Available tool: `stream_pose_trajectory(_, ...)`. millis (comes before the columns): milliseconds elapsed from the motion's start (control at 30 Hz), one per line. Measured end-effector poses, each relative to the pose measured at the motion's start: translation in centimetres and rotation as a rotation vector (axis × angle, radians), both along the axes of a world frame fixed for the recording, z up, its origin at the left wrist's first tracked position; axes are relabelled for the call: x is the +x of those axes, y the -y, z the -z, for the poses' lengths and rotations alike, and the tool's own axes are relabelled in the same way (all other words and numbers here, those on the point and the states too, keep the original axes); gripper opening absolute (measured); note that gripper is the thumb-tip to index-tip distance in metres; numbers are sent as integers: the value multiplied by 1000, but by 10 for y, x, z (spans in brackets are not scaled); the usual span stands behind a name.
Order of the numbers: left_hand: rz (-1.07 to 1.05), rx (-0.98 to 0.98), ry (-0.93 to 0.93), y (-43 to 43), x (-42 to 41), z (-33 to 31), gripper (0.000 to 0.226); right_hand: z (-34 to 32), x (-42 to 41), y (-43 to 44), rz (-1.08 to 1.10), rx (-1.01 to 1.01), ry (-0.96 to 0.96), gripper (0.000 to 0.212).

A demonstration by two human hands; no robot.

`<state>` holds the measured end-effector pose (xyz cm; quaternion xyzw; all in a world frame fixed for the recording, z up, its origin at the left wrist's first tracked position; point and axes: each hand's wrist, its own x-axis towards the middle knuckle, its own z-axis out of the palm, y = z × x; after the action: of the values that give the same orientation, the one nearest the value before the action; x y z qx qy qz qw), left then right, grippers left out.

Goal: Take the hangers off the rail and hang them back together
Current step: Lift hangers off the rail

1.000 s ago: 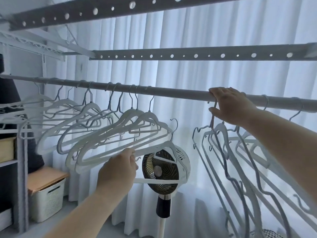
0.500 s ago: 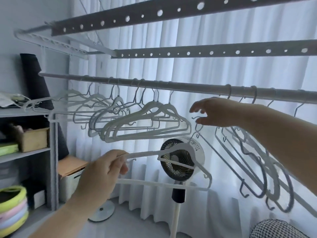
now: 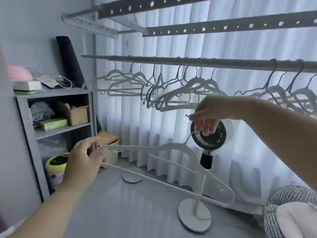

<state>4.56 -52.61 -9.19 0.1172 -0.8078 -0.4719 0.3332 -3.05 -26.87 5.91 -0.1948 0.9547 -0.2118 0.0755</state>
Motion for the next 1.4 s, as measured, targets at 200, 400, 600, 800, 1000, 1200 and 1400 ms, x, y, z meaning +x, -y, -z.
stream_pose_trajectory(200, 57, -93, 28, -11, 29, 15, 14, 22, 39, 32, 138, -127, 2, 37)
stream_pose_trajectory(400, 565, -130, 307, -45, 49, 15, 6, 31, 54, 55, 222, -516, 76, 34)
stream_pose_trajectory(600, 732, -98, 506, -68, 56, 17, 81, 38, 52, 67, 282, -768, 117, 29)
stream_pose_trajectory(800, 649, -135, 396, -79, 48, 20, 34, 36, 47, 51, 346, -813, 88, 30)
stream_pose_trajectory(1000, 663, -132, 397, -82, 19, 3, 30, 21, 31, 17, 358, -675, 31, 25)
stream_pose_trajectory(1200, 665, -161, 434, -108, -27, -19, 33, -4, -1, -39, 427, -539, -185, 12)
stream_pose_trajectory(1400, 685, -120, 410, -150, -80, -47, 36, -37, -41, -107, 530, -268, -552, 24)
